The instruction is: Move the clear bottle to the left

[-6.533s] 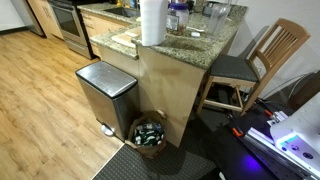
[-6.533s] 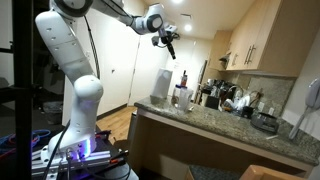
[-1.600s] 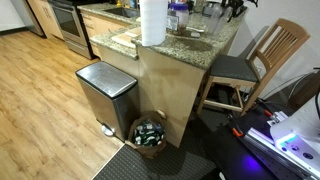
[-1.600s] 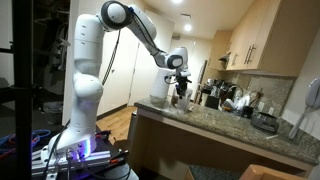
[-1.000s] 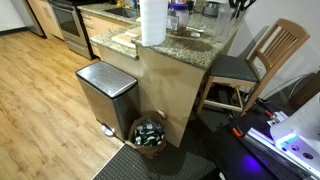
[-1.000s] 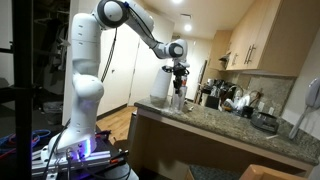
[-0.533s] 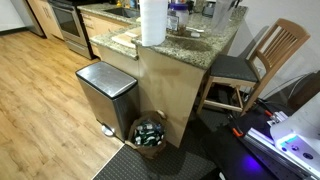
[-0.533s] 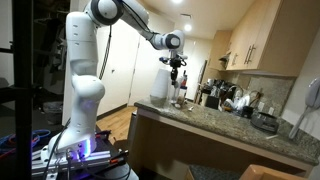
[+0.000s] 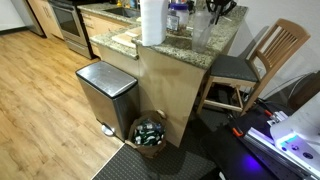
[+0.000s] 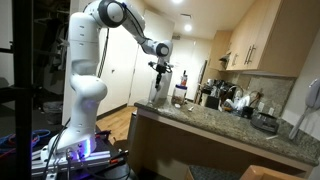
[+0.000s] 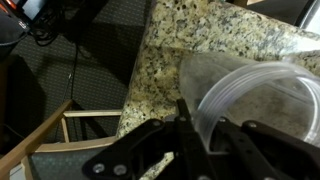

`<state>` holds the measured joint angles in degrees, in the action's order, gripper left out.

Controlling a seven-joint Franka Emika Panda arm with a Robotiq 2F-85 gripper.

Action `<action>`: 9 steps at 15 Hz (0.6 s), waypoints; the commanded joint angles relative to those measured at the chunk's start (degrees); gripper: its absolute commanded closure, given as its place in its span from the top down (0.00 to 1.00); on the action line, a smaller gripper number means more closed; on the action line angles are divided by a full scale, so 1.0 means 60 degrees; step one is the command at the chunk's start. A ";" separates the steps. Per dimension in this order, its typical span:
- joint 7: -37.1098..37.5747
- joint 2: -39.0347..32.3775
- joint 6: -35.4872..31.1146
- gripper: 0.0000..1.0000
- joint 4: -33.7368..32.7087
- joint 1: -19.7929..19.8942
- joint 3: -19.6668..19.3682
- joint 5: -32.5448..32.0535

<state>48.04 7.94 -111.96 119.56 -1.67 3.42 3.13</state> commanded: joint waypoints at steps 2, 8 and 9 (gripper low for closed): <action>-0.0007 -0.0044 -0.0276 0.02 0.0041 0.0083 0.0013 -0.0001; -0.0328 0.0064 -0.0886 0.02 0.0663 -0.0009 0.0090 0.0035; -0.0347 0.0107 -0.1142 0.02 0.0815 0.0013 0.0109 -0.0160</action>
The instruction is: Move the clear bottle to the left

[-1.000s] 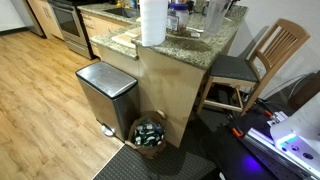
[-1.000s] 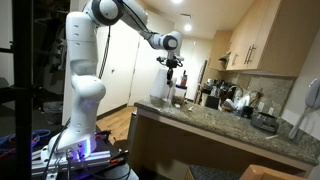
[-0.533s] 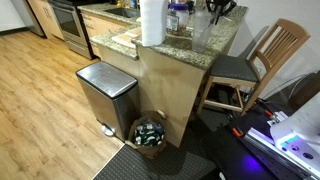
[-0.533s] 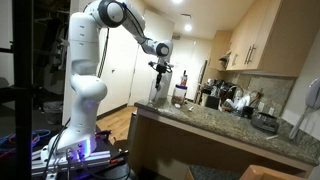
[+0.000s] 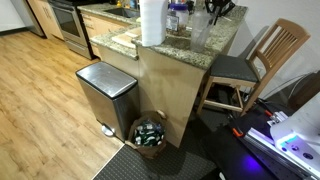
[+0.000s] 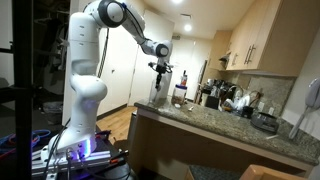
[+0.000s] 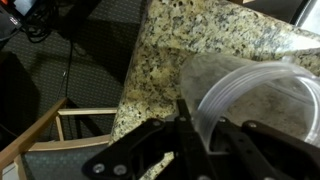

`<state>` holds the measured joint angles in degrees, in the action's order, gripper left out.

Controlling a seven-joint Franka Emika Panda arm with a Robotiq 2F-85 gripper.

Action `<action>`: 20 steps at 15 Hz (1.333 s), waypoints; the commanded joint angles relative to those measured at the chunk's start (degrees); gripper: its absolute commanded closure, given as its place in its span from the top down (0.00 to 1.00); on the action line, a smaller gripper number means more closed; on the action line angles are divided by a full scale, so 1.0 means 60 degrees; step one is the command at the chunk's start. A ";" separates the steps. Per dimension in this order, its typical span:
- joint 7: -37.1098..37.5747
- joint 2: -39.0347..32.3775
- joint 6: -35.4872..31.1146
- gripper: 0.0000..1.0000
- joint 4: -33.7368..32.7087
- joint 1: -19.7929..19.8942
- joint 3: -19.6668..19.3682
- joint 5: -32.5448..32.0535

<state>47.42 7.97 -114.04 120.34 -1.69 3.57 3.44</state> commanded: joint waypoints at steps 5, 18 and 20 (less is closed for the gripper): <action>-0.0125 0.0357 -0.1632 0.32 0.1318 0.0133 0.0114 -0.0807; -0.0194 0.1646 -0.1553 1.00 0.1213 0.0050 0.0355 -0.0566; -0.0173 0.2203 -0.1550 1.00 0.1161 0.0082 0.0492 -0.0670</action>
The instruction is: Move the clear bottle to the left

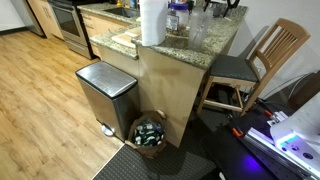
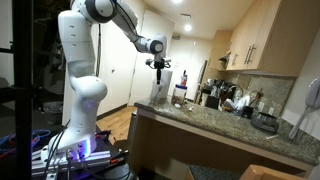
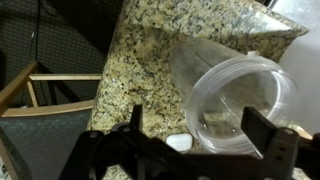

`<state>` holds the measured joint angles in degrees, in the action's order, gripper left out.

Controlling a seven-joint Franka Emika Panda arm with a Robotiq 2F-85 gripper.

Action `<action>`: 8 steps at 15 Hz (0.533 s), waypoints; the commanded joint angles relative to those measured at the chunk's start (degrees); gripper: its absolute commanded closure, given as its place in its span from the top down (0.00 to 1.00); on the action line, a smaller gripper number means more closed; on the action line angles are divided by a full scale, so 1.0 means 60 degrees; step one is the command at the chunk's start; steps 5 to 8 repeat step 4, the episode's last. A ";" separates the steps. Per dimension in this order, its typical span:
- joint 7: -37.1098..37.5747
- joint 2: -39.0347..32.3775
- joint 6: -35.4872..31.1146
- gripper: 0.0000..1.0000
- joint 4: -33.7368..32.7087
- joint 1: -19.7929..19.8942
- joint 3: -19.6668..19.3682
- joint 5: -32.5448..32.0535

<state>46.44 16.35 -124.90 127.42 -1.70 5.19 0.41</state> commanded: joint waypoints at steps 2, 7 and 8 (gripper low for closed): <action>0.0402 0.1494 0.0000 1.00 0.0021 0.0190 0.0440 -0.0288; 0.0233 0.1185 0.0015 1.00 -0.0099 0.0181 0.0432 -0.0114; 0.0233 0.1185 0.0015 1.00 -0.0099 0.0181 0.0432 -0.0114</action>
